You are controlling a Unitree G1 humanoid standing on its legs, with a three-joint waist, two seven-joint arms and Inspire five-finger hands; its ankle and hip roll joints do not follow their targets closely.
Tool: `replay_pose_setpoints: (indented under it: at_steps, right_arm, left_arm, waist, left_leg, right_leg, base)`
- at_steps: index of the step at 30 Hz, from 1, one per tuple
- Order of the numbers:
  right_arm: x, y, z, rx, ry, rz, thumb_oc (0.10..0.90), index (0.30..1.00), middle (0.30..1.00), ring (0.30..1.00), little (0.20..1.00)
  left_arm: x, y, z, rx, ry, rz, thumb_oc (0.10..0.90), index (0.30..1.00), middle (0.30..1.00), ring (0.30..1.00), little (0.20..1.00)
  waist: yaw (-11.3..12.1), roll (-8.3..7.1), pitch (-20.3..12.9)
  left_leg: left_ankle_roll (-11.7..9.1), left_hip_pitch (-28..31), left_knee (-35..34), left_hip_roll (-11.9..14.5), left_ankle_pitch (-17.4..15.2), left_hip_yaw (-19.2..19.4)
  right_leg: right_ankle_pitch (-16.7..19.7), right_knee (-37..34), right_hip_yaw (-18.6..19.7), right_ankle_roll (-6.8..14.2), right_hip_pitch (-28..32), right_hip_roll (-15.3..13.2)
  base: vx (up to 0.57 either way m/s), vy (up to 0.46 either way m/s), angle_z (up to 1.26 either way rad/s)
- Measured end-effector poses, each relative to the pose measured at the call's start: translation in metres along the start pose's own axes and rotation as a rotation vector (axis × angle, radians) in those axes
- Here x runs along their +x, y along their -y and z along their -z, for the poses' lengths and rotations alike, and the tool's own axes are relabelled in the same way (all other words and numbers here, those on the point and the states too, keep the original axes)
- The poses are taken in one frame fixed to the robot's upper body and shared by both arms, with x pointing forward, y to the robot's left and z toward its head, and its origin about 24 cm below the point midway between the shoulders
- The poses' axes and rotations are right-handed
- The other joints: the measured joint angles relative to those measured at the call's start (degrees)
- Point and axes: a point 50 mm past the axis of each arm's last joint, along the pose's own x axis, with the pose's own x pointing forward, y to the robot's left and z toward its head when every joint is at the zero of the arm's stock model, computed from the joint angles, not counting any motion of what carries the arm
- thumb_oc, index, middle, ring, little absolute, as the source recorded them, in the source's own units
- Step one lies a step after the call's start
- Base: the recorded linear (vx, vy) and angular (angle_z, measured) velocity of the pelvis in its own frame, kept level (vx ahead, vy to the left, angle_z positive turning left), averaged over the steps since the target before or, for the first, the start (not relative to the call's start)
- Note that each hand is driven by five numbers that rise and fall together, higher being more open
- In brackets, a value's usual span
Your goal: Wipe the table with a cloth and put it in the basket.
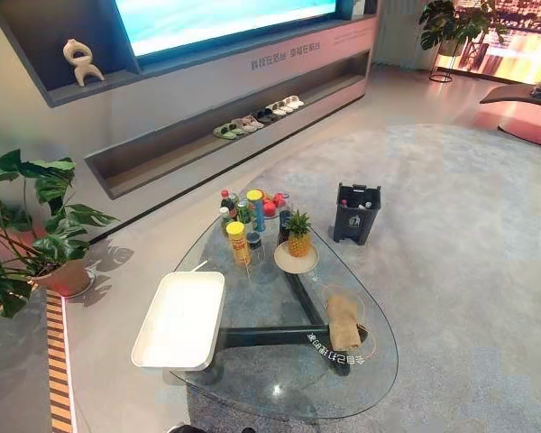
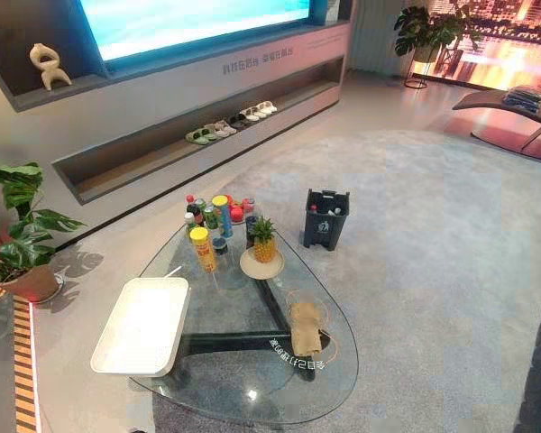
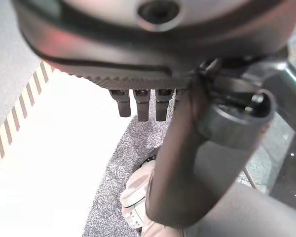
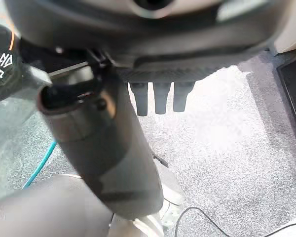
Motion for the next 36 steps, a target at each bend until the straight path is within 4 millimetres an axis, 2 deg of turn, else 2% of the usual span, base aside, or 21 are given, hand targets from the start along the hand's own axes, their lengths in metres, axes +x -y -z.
replay_pose_setpoints:
  at_steps: [36]
  right_arm:
    - [0.0, -0.0008, 0.0005, 0.002, -0.008, -0.002, 0.8, 0.9, 0.9, 0.9, 0.9]
  left_arm:
    - [-0.0002, -0.0032, 0.0006, -0.02, -0.007, -0.036, 0.8, 0.9, 0.9, 0.9, 0.9]
  waist:
    - [0.0, -1.01, 0.8]
  left_leg:
    - [0.0, 0.1, 0.0, 0.0, 0.0, 0.0]
  right_leg:
    - [0.0, 0.0, 0.0, 0.0, 0.1, 0.0]
  base:
    - [0.0, -0.001, -0.01]
